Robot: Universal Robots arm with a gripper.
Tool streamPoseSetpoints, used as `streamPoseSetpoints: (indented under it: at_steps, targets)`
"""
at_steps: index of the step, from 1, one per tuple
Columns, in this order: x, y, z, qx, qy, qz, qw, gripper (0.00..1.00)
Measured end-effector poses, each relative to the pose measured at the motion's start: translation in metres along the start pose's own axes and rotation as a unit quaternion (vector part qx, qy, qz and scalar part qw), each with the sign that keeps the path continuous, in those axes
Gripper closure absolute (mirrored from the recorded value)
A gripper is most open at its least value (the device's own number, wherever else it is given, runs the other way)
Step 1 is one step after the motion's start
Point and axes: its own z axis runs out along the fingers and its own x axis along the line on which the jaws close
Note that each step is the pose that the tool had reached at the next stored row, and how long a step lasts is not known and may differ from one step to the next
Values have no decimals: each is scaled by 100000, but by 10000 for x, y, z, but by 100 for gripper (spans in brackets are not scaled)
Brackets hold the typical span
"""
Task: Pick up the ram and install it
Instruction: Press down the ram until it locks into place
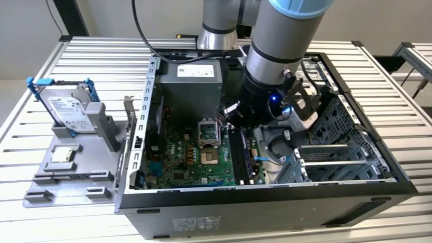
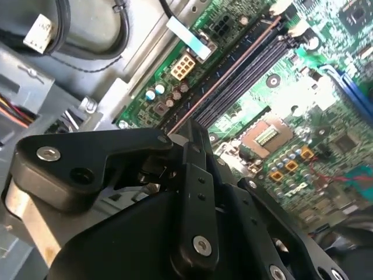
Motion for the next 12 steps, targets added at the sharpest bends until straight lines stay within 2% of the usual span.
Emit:
streamPoseSetpoints:
  at_steps: [3,6,8,12]
  targets:
    - [0,0,0,-6,154,-2750,99962,100]
    - [0,0,0,-13,301,-5409,99853,100]
    - [0,0,0,-18,403,-7231,99737,100]
    - [0,0,0,-25,602,-10798,99413,100]
